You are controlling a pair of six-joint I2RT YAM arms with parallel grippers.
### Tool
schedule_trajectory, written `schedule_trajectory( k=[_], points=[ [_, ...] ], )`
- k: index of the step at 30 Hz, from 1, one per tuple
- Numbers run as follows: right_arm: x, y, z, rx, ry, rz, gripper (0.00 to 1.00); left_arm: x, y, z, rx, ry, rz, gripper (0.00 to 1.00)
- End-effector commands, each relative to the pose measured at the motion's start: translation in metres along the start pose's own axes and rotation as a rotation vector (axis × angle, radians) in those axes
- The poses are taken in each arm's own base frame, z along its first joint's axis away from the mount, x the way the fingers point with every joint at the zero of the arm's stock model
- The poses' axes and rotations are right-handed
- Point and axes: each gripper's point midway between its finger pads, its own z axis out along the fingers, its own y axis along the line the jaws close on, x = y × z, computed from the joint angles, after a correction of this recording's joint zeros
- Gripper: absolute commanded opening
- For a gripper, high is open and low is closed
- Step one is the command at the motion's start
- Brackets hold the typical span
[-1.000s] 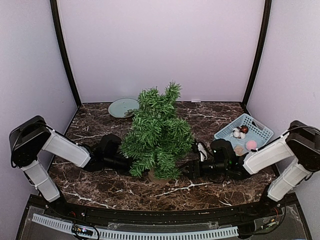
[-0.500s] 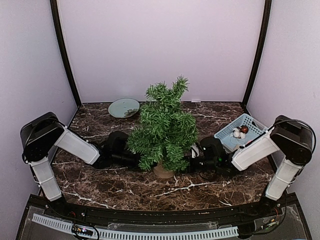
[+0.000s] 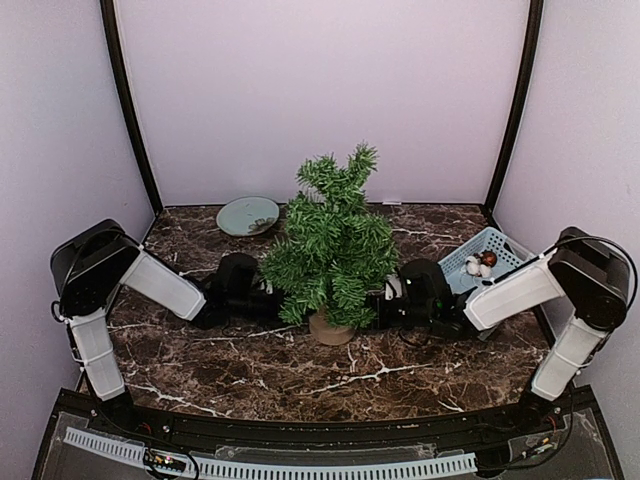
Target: Decorate the small christmas tree
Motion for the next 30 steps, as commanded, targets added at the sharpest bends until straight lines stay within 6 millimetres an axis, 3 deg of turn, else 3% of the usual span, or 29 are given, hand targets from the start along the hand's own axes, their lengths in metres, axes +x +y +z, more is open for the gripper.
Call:
schedule_trajectory(
  k=[1, 5, 8, 13, 18, 21, 26, 30],
  points=[
    [-0.030, 0.012, -0.022, -0.015, -0.101, -0.042, 0.66, -0.018, 0.002, -0.023, 0.003, -0.084, -0.007, 0.46],
    [-0.035, 0.006, -0.048, 0.014, -0.128, -0.031, 0.68, -0.027, -0.001, -0.047, -0.017, -0.130, 0.021, 0.58],
    [-0.037, 0.001, -0.072, 0.051, -0.144, -0.033, 0.69, -0.030, 0.010, -0.065, -0.077, -0.153, 0.004, 0.67],
    [-0.061, -0.015, -0.125, 0.159, -0.223, -0.035, 0.71, -0.049, 0.013, -0.105, -0.128, -0.249, 0.010, 0.80],
    [-0.097, -0.073, -0.182, 0.365, -0.302, 0.033, 0.69, -0.066, 0.011, -0.126, -0.202, -0.277, 0.044, 0.89],
    [-0.112, -0.103, -0.202, 0.459, -0.295, 0.063, 0.66, -0.073, 0.005, -0.130, -0.210, -0.279, 0.071, 0.89],
    [-0.107, -0.148, -0.213, 0.607, -0.209, 0.107, 0.65, -0.076, 0.001, -0.131, -0.205, -0.276, 0.083, 0.90],
    [-0.113, -0.185, -0.235, 0.691, -0.245, 0.172, 0.60, -0.075, 0.001, -0.130, -0.205, -0.277, 0.083, 0.89]
  ],
)
